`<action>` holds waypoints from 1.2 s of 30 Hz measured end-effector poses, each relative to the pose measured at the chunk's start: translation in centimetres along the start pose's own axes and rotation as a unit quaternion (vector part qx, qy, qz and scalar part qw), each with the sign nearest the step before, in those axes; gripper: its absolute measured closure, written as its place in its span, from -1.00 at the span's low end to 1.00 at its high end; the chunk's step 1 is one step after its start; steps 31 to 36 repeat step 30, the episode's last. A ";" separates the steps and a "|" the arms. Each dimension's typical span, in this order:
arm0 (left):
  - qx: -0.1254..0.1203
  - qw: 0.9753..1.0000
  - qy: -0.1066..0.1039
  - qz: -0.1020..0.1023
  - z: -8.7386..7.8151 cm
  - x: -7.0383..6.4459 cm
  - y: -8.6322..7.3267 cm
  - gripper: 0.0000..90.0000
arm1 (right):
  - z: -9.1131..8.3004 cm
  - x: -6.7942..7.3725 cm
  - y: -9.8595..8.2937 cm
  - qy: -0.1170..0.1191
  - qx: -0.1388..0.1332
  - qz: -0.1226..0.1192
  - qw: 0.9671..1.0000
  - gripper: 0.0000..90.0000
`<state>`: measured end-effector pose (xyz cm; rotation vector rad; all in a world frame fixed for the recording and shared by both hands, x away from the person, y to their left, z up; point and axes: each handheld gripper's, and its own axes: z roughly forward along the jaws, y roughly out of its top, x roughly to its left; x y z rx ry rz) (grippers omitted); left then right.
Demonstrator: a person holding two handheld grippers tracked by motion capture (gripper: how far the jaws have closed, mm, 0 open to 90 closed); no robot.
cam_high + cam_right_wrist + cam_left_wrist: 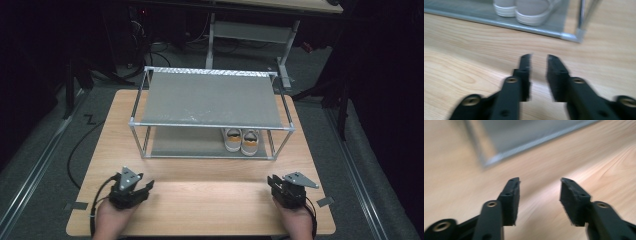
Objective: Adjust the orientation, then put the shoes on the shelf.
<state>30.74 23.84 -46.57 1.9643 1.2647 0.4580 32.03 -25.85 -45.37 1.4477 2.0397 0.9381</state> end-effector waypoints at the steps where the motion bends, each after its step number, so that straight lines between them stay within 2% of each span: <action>1: -0.021 1.000 0.004 -0.008 -0.6 0.6 0.2 0.05 | 0.1 -0.5 0.2 -0.002 0.008 0.011 1.000 0.34; 2: -0.035 0.999 0.005 -0.023 -0.9 0.9 0.2 0.06 | 0.2 -0.9 0.2 -0.001 0.012 0.024 1.000 0.25; 3: -0.047 0.998 0.003 -0.045 -1.1 1.3 0.2 0.08 | 0.3 -1.3 0.1 -0.001 0.020 0.036 0.999 0.11; 5: -0.059 0.996 -0.010 -0.074 -1.1 1.4 0.2 0.08 | 0.3 -1.4 0.0 -0.001 0.027 0.031 0.999 0.04; 7: -0.056 0.996 -0.010 -0.070 -1.0 1.2 0.2 0.07 | 0.2 -1.4 0.0 -0.002 0.027 0.026 0.999 0.03; 11: -0.037 0.998 -0.011 -0.051 -0.1 0.3 0.5 0.03 | -0.1 -1.6 -0.1 -0.002 0.022 0.023 1.000 0.02; 14: -0.033 0.999 -0.010 -0.036 0.2 -0.4 0.6 0.00 | 0.1 -1.7 -0.2 0.002 0.026 0.023 0.999 0.01; 19: -0.022 0.999 -0.007 -0.031 0.7 -0.7 0.5 -0.09 | 0.1 -2.0 -0.2 0.005 0.027 0.025 0.999 -0.01; 21: -0.016 0.999 -0.007 -0.027 0.9 -0.7 0.4 -0.05 | 0.1 -2.0 -0.1 0.004 0.026 0.025 0.999 -0.02; 24: -0.017 1.000 -0.006 -0.025 0.9 -0.8 0.5 -0.03 | 0.1 -2.0 -0.2 0.003 0.026 0.025 0.999 -0.02; 25: -0.018 0.999 -0.012 -0.026 0.8 -0.8 0.5 -0.04 | 0.1 -2.0 -0.2 0.001 0.027 0.024 0.999 -0.02; 36: -0.023 0.999 -0.008 -0.021 0.5 -0.7 0.5 -0.08 | 0.2 -2.1 -0.1 -0.003 0.027 0.023 0.999 -0.04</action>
